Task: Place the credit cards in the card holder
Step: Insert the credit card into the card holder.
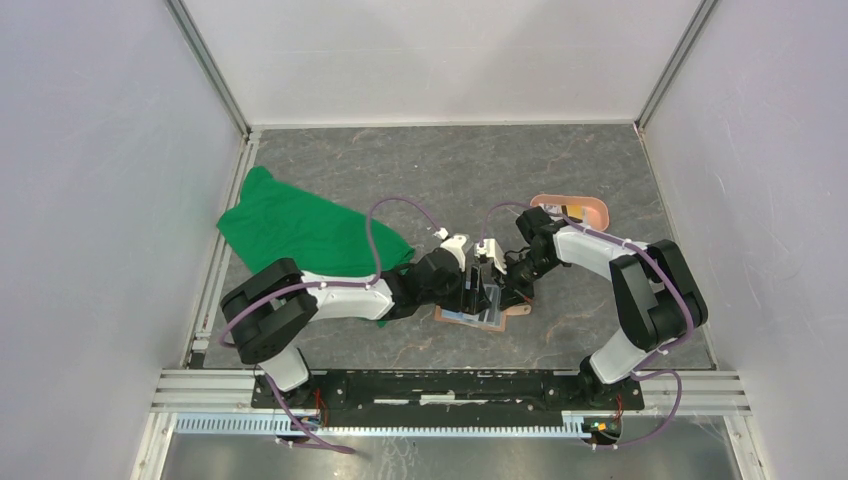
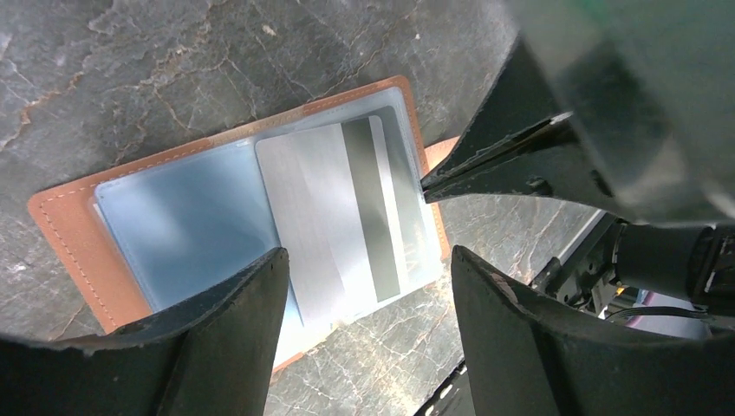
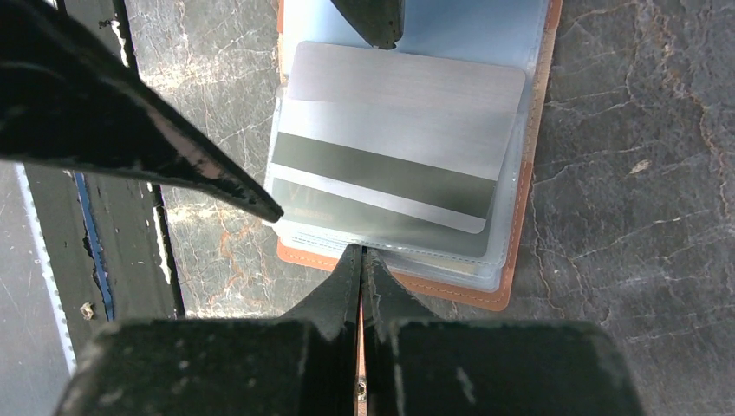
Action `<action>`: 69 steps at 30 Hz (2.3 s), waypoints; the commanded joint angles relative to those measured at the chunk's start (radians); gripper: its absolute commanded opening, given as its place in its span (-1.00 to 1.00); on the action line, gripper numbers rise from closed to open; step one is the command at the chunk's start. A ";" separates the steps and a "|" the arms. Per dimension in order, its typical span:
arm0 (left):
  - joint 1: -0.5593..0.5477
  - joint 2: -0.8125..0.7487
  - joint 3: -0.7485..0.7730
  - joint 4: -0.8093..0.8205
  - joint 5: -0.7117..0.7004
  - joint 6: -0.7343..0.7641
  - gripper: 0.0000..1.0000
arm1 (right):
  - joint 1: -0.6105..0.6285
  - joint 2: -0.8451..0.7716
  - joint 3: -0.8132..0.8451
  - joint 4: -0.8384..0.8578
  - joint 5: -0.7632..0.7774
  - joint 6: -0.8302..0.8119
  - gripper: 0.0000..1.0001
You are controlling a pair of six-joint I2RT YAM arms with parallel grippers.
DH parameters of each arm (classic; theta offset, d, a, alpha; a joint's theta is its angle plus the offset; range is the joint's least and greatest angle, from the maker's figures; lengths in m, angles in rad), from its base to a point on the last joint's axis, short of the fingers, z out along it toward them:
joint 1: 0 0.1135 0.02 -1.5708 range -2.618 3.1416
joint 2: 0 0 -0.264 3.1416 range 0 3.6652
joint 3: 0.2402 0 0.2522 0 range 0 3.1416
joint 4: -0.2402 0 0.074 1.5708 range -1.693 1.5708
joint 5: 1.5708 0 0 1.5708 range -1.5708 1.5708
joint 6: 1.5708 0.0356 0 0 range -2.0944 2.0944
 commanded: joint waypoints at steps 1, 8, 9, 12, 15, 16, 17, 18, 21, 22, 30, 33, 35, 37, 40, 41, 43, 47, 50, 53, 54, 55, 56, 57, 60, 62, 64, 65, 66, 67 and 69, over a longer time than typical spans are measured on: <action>-0.006 -0.055 0.007 -0.017 -0.035 0.040 0.51 | 0.006 0.015 0.016 0.049 0.001 0.000 -1.00; -0.006 -0.033 0.015 -0.012 -0.033 0.037 0.51 | 0.006 0.016 0.015 0.050 0.003 0.001 -1.00; -0.006 -0.028 0.019 -0.017 -0.035 0.037 0.51 | 0.005 0.017 0.015 0.052 0.003 0.001 -1.00; -0.006 -0.007 0.035 -0.037 -0.035 0.040 0.52 | 0.005 0.017 0.015 0.051 0.003 0.002 -1.00; -0.006 0.011 0.045 -0.047 -0.035 0.041 0.52 | 0.005 0.018 0.015 0.050 0.003 0.002 -1.00; -0.006 0.017 0.047 -0.048 -0.035 0.040 0.52 | 0.007 0.019 0.015 0.052 0.003 0.003 -1.00; -0.006 0.023 0.049 -0.048 -0.035 0.039 0.52 | 0.006 0.020 0.015 0.050 0.003 0.003 -1.00; -0.006 0.027 0.052 -0.047 -0.031 0.037 0.52 | 0.005 0.021 0.015 0.050 0.003 0.003 -1.00; -0.006 0.045 0.055 -0.025 0.008 0.023 0.50 | 0.005 0.022 0.017 0.049 0.001 0.003 -1.00; -0.006 0.052 0.055 -0.014 0.025 0.016 0.49 | 0.006 0.022 0.017 0.049 0.001 0.003 -1.00; -0.006 0.079 0.046 0.096 0.124 -0.029 0.42 | 0.005 0.021 0.017 0.049 0.000 0.003 -1.00; -0.006 0.077 0.040 0.140 0.156 -0.047 0.41 | 0.006 0.021 0.019 0.048 -0.001 0.003 -1.00; -0.006 0.074 0.038 0.160 0.170 -0.054 0.40 | 0.006 0.020 0.018 0.048 0.000 0.003 -1.00; -0.006 0.071 0.036 0.170 0.181 -0.057 0.40 | 0.005 0.018 0.018 0.048 -0.002 0.002 -1.00; -0.006 0.065 0.032 0.181 0.188 -0.059 0.40 | 0.005 0.008 0.023 0.042 -0.005 -0.003 -1.00; -0.006 0.061 0.029 0.184 0.189 -0.060 0.39 | 0.003 -0.002 0.023 0.042 -0.007 -0.004 -1.00; -0.006 0.050 0.026 0.189 0.189 -0.060 0.39 | -0.007 -0.022 0.022 0.042 -0.013 -0.008 -1.00; -0.005 0.024 0.025 0.190 0.181 -0.059 0.40 | -0.041 -0.052 0.020 0.034 -0.041 -0.019 -1.00; -0.005 0.002 0.029 0.178 0.173 -0.053 0.41 | -0.061 -0.071 0.023 0.023 -0.055 -0.030 -1.00; -0.004 -0.021 0.033 0.153 0.156 -0.039 0.42 | -0.077 -0.091 0.023 0.019 -0.063 -0.036 -1.00; -0.001 -0.027 0.034 0.145 0.152 -0.034 0.42 | -0.081 -0.097 0.022 0.019 -0.067 -0.037 -1.00; 0.000 -0.031 0.033 0.139 0.148 -0.031 0.42 | -0.087 -0.103 0.020 0.019 -0.071 -0.038 -1.00; 0.002 -0.034 0.031 0.133 0.144 -0.027 0.42 | -0.093 -0.108 0.020 0.019 -0.077 -0.040 -1.00; 0.004 -0.037 0.029 0.128 0.141 -0.022 0.42 | -0.096 -0.114 0.019 0.020 -0.082 -0.040 -1.00; 0.009 -0.046 0.019 0.116 0.124 -0.016 0.42 | -0.098 -0.120 0.014 0.022 -0.114 -0.040 -1.00; 0.013 -0.056 0.008 0.113 0.108 -0.013 0.41 | -0.099 -0.113 0.012 0.016 -0.153 -0.044 -1.00; 0.017 -0.059 -0.001 0.113 0.098 -0.013 0.41 | -0.099 -0.100 0.012 0.010 -0.199 -0.045 -1.00; 0.021 -0.059 -0.007 0.114 0.094 -0.013 0.40 | -0.100 -0.087 0.012 0.010 -0.221 -0.041 -1.00; 0.022 -0.060 -0.012 0.117 0.093 -0.013 0.40 | -0.099 -0.074 0.011 0.015 -0.245 -0.028 -1.00; 0.025 -0.059 -0.017 0.127 0.091 -0.016 0.39 | -0.099 -0.055 0.010 0.022 -0.264 -0.012 -1.00; 0.031 -0.055 -0.028 0.142 0.095 -0.021 0.39 | -0.096 -0.014 0.014 0.026 -0.281 0.011 -1.00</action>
